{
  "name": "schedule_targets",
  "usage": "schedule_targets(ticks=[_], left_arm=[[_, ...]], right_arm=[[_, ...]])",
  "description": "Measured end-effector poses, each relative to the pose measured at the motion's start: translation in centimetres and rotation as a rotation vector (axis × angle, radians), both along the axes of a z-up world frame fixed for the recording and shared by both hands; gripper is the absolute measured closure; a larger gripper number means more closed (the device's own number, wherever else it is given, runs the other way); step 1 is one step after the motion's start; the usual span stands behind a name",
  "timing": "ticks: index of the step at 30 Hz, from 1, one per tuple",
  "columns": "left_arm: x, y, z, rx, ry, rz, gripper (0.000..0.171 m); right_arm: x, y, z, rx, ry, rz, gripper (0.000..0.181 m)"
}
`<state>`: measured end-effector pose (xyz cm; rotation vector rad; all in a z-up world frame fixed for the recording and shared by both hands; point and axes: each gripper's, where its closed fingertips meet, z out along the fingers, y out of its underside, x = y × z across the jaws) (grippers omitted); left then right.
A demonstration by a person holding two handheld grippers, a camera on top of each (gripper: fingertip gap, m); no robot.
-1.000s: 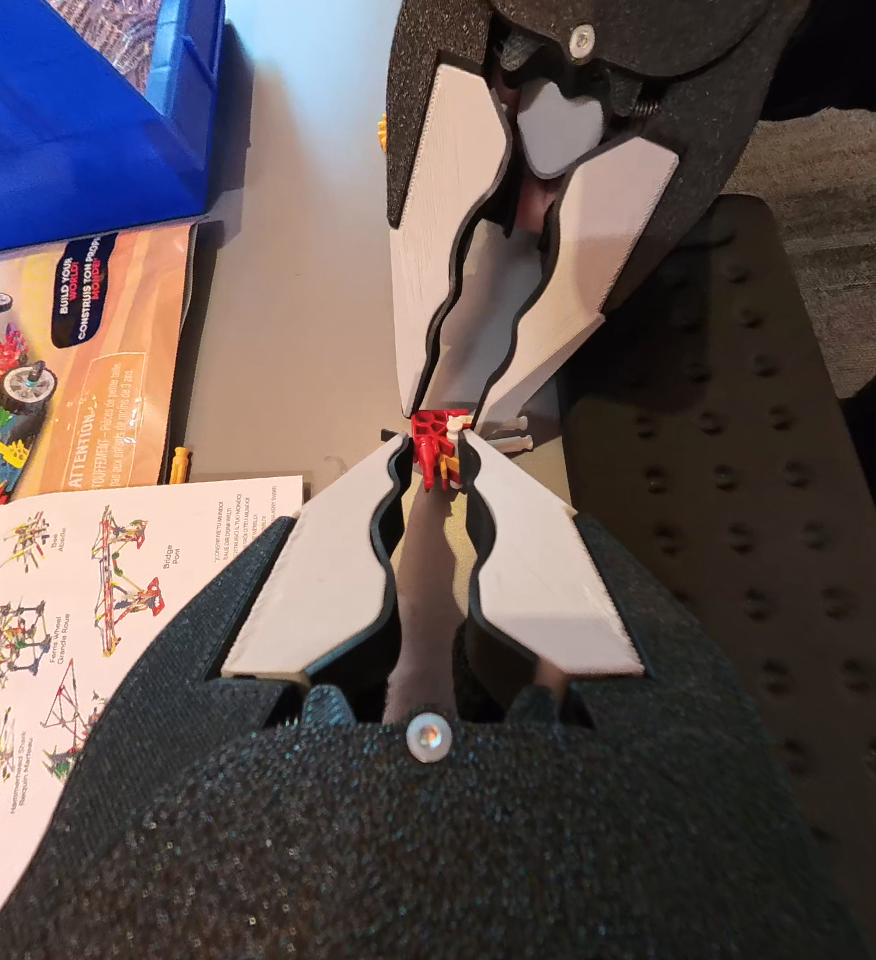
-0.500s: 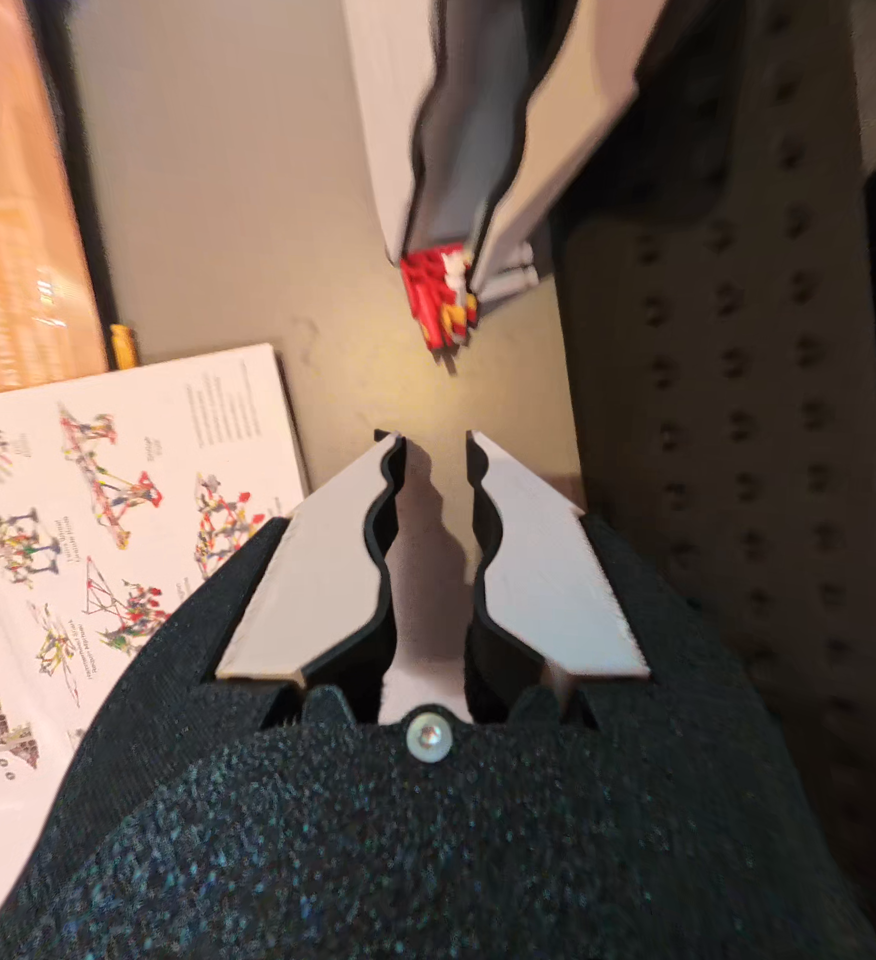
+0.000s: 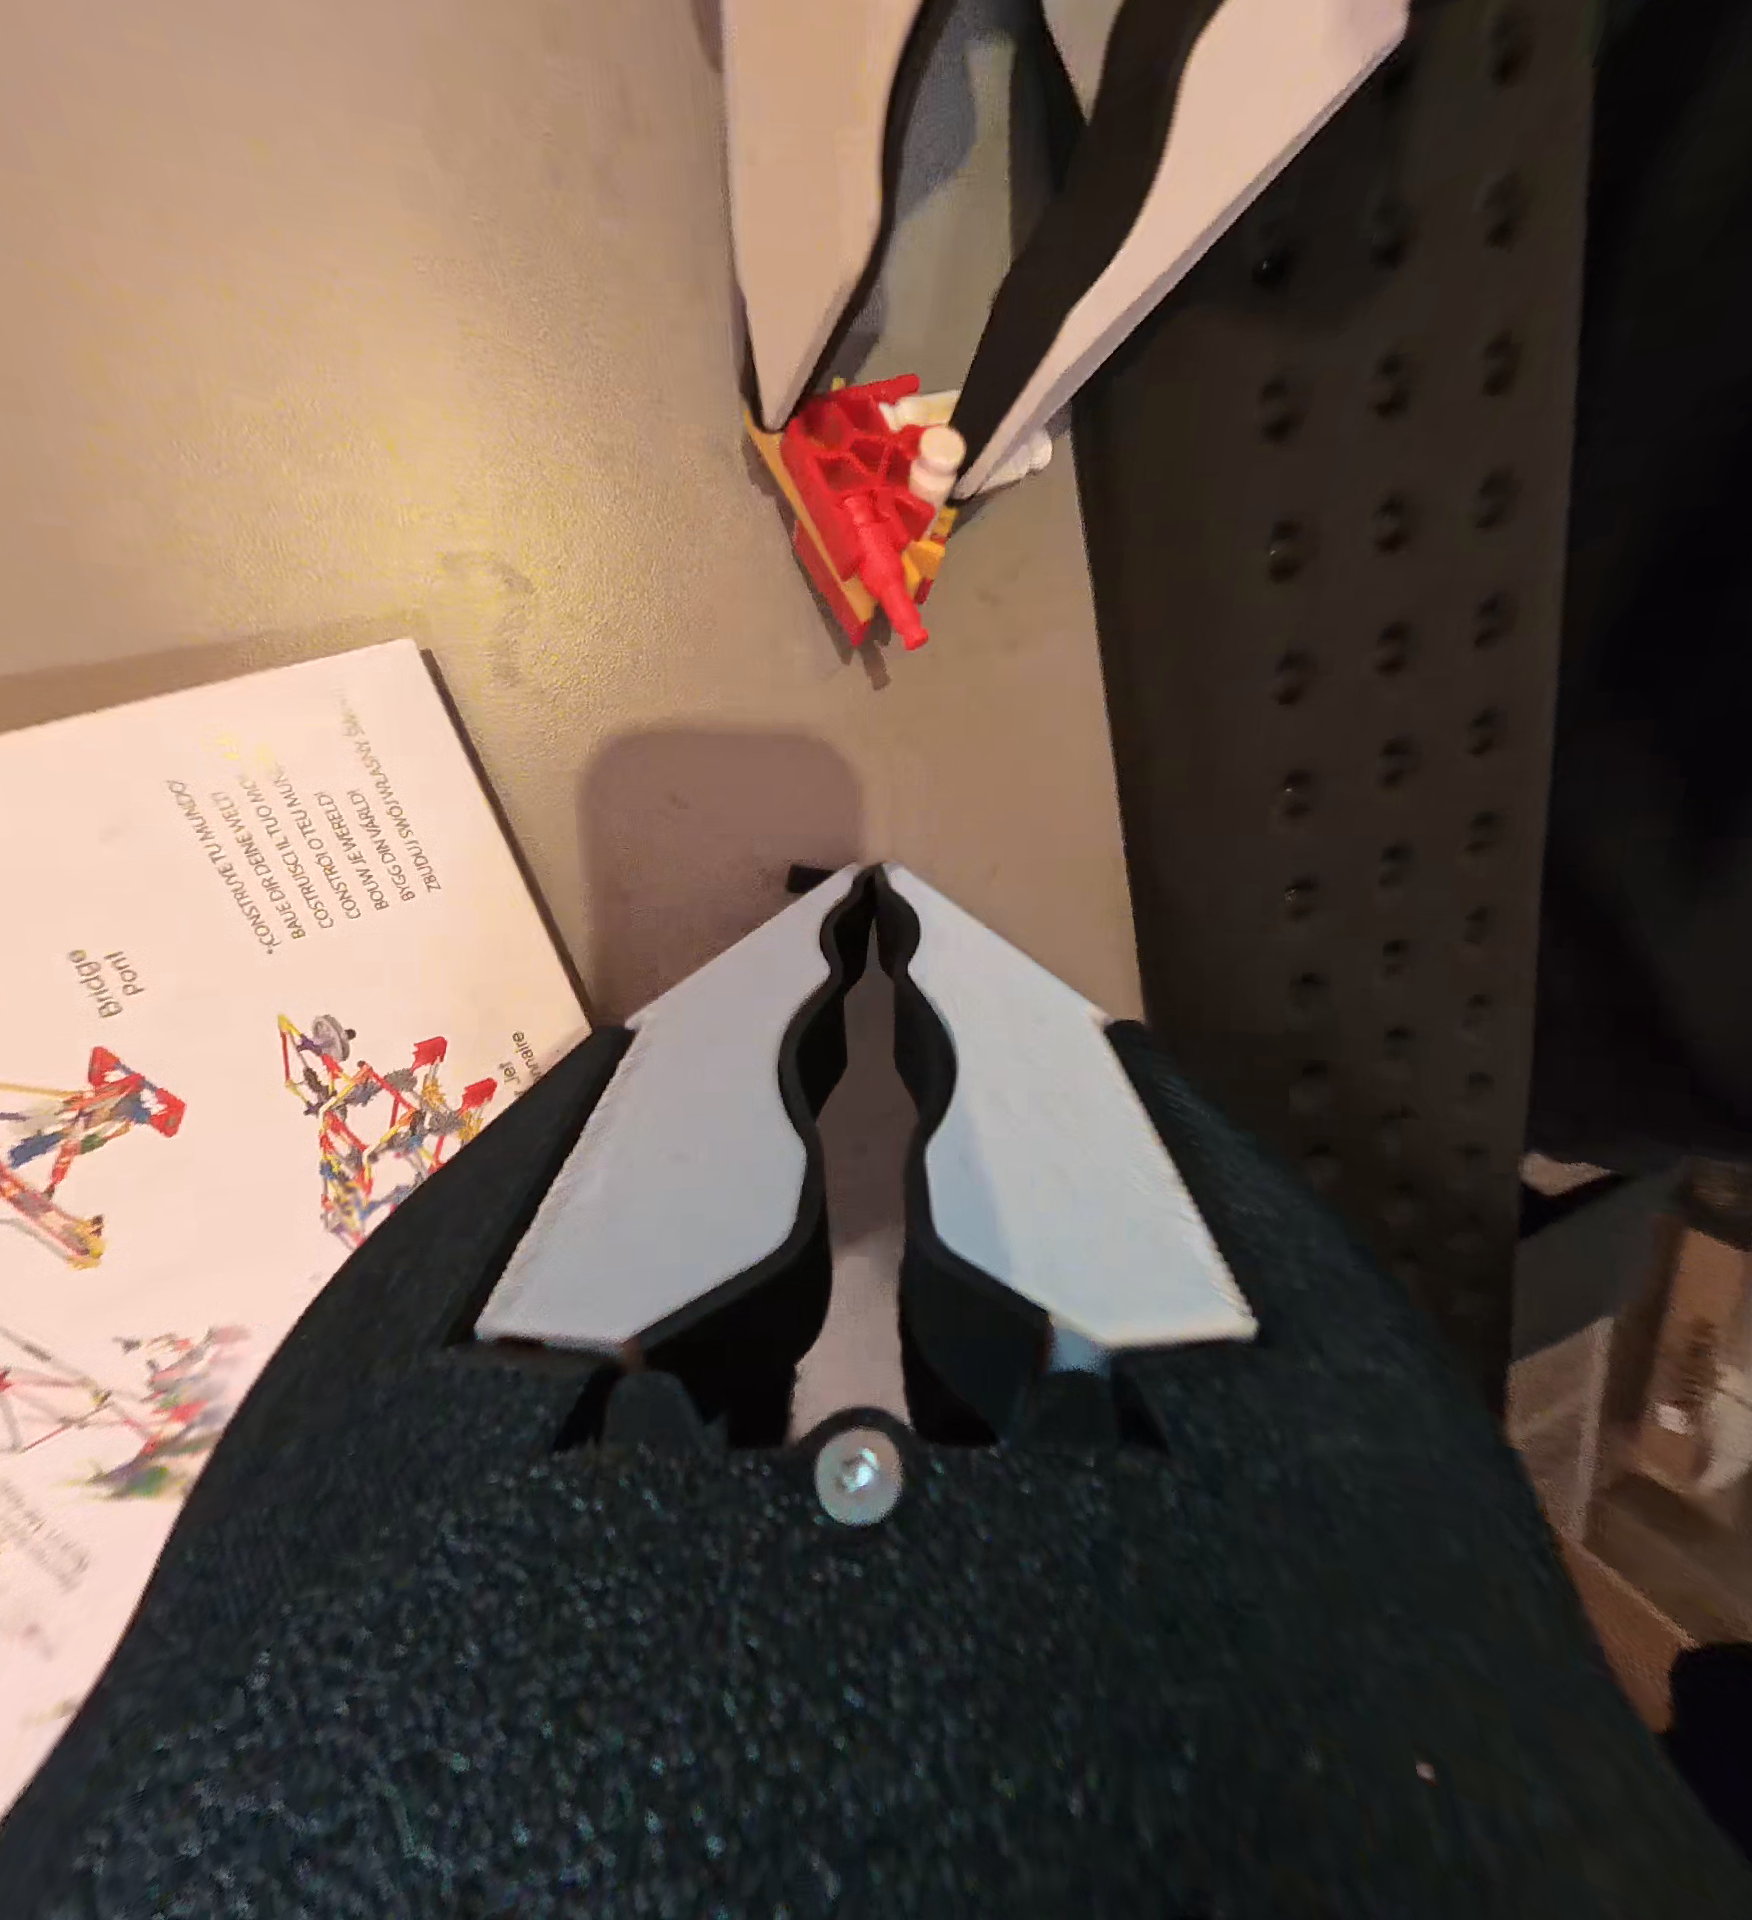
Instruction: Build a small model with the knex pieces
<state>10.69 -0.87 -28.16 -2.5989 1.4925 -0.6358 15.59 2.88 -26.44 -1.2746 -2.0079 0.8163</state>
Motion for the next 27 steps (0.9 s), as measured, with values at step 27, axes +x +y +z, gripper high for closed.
schedule_targets(ticks=[27], left_arm=[[1.3, -0.2, 1.6, 0.014, -0.396, 0.130, 0.124]], right_arm=[[-0.1, 0.1, 0.1, -0.009, 0.017, -0.025, 0.158]])
